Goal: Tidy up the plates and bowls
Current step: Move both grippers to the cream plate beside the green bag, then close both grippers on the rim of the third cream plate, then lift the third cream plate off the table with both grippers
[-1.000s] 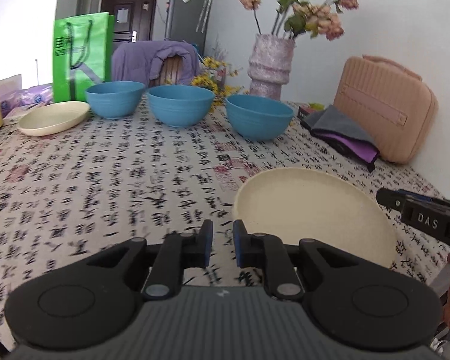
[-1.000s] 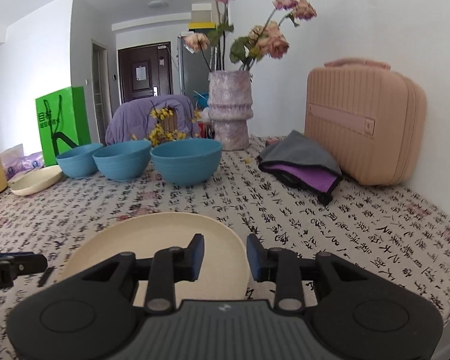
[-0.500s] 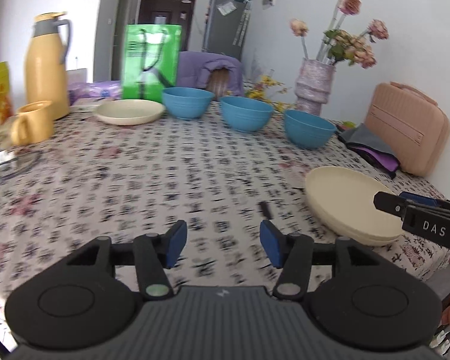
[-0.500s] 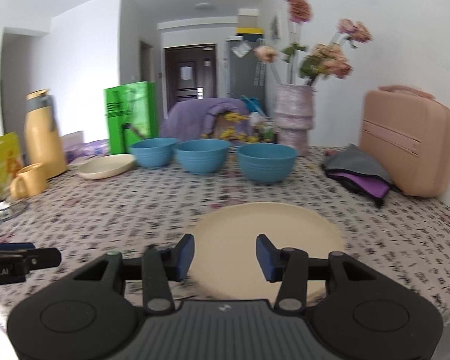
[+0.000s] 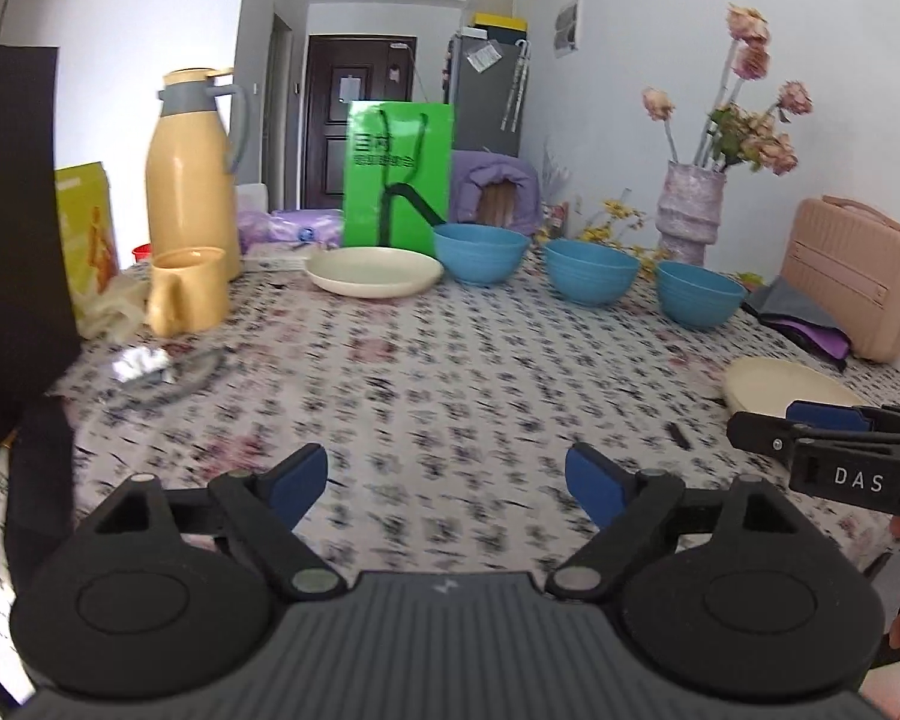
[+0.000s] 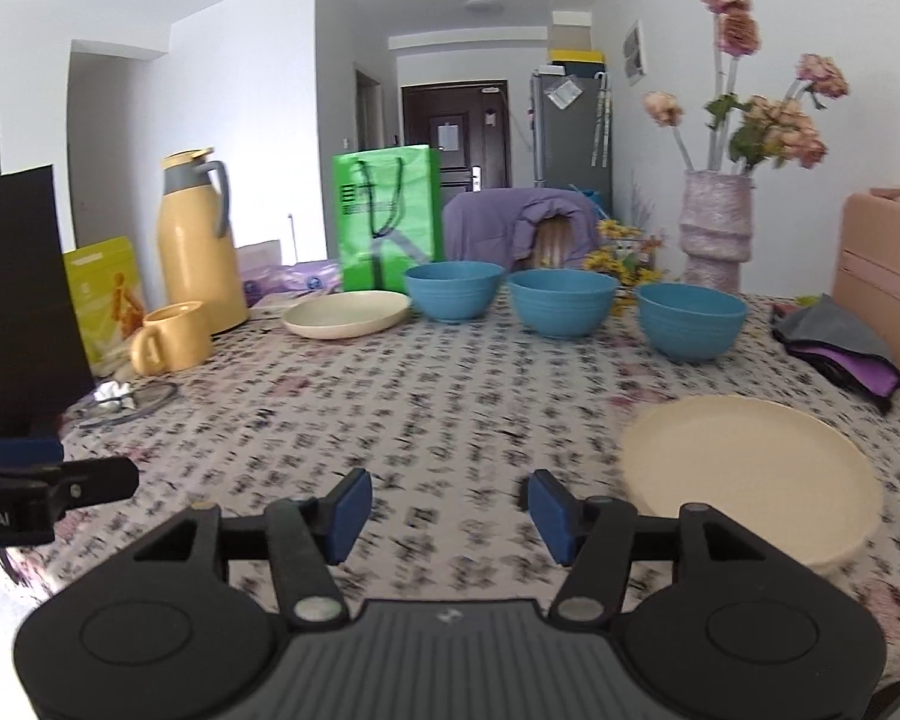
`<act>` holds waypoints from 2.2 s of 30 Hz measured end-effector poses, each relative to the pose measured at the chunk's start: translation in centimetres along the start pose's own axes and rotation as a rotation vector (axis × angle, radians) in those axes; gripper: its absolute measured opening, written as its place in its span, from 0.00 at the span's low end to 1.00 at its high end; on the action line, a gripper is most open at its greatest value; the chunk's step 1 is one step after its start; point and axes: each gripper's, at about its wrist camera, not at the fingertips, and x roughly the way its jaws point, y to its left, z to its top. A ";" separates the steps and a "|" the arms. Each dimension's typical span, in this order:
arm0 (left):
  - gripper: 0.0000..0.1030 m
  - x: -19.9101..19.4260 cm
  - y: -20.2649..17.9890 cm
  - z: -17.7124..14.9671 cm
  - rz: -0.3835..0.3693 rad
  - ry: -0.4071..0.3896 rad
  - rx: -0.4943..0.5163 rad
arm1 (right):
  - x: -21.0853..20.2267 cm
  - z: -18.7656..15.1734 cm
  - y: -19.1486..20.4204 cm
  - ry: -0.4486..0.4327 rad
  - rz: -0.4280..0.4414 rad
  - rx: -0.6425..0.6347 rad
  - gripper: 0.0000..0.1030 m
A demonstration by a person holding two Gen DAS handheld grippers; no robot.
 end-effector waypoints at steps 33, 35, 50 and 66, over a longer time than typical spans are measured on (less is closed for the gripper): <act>0.90 34.5 10.6 17.0 0.168 0.055 -0.129 | 34.5 15.1 3.7 0.046 0.055 0.116 0.58; 0.90 36.9 11.0 17.5 0.200 0.067 -0.116 | 37.0 15.6 3.9 0.063 0.041 0.105 0.58; 0.28 45.0 14.4 15.5 0.185 0.154 -0.235 | 47.3 14.6 4.2 0.158 0.022 0.127 0.38; 0.13 42.3 13.0 15.9 0.227 0.115 -0.193 | 45.8 15.0 4.9 0.154 0.020 0.085 0.15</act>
